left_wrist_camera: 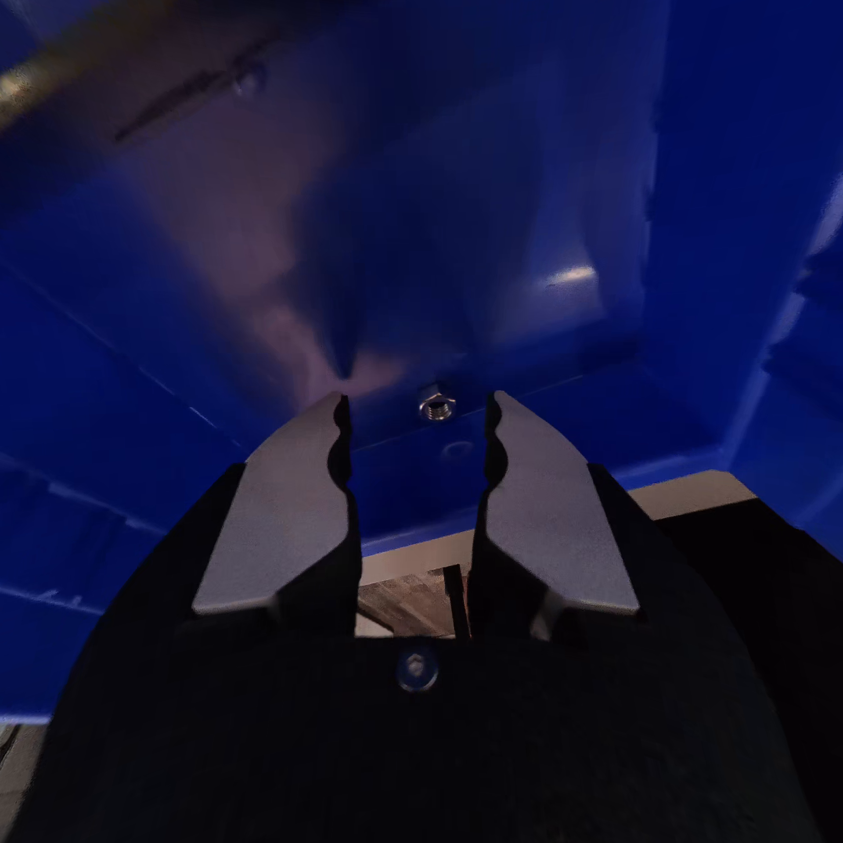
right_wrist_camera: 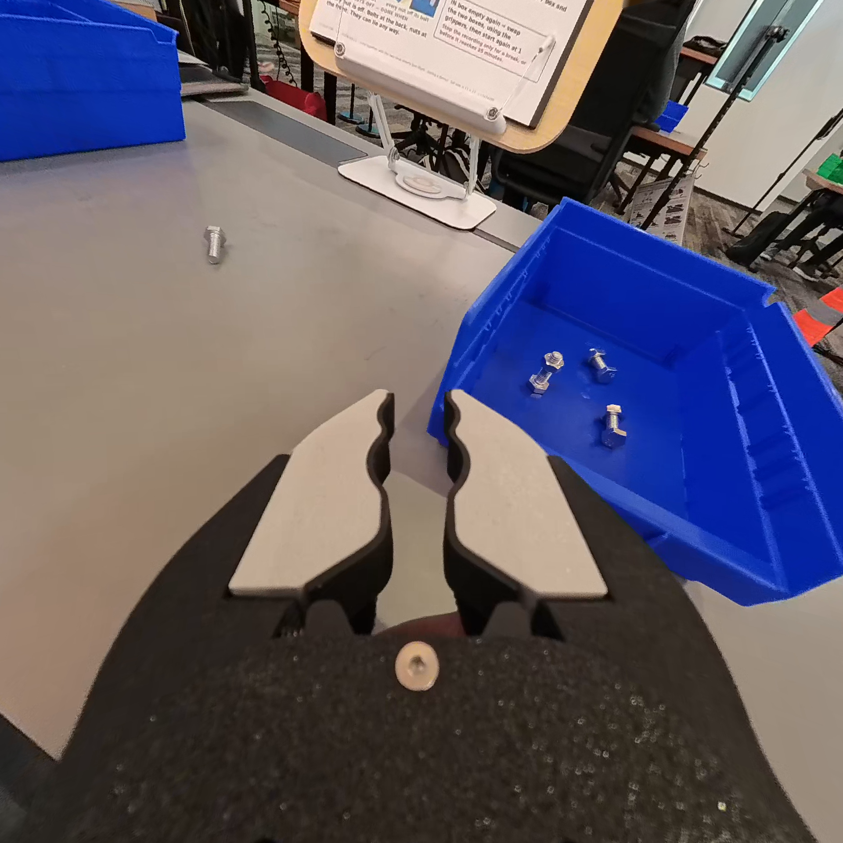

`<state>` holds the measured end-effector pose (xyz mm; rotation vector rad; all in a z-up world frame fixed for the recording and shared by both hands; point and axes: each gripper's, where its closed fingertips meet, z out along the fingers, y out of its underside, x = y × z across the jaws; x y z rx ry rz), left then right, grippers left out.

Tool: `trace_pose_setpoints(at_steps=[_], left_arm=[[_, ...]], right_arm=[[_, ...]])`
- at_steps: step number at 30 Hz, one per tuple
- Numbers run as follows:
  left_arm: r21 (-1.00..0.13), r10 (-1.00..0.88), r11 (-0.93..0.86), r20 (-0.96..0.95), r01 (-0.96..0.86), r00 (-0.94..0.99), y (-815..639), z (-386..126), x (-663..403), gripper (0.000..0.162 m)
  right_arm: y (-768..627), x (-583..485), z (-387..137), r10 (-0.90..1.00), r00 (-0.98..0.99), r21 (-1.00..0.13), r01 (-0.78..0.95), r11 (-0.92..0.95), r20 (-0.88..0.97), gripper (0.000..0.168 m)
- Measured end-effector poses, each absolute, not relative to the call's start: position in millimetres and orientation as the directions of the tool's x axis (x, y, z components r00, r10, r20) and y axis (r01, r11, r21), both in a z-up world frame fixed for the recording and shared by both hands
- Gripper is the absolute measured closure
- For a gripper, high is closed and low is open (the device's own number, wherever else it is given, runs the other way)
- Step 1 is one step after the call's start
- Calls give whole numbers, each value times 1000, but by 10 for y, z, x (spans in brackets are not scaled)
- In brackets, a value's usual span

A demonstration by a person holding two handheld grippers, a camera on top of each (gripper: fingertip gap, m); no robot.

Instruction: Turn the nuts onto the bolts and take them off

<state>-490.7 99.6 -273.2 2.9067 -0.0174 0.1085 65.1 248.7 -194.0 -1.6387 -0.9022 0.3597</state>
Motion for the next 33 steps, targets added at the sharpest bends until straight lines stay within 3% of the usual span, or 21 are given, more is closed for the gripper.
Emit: trace_pose_setpoints(at_steps=[3, 10, 21, 24, 28, 33], left_arm=[[268, -1, -963, 75, -21, 997, 935, -2786, -4882, 109], [279, -9, -960, 106, -38, 994, 903, -2817, -4835, 162], [272, -47, -959, 138, -83, 989, 904, -2721, -4783, 162], [314, -27, -947, 138, -70, 990, 904, -2633, -4821, 135], [373, 8, -927, 137, -45, 990, 897, -2606, -4837, 125], [447, 38, -894, 121, -20, 992, 816, -2719, -4826, 123]], right_arm=[[2486, 677, -1921, 709, 657, -925, 379, -16, 257, 148], [2478, 676, -1933, 714, 650, -922, 387, -14, 262, 148], [2472, 701, -1884, 708, 658, -928, 373, -12, 256, 148], [2458, 683, -1892, 712, 651, -924, 382, -9, 262, 148], [2442, 672, -1897, 710, 639, -912, 411, 11, 296, 148], [2469, 720, -1929, 696, 635, -894, 447, 23, 335, 148]])
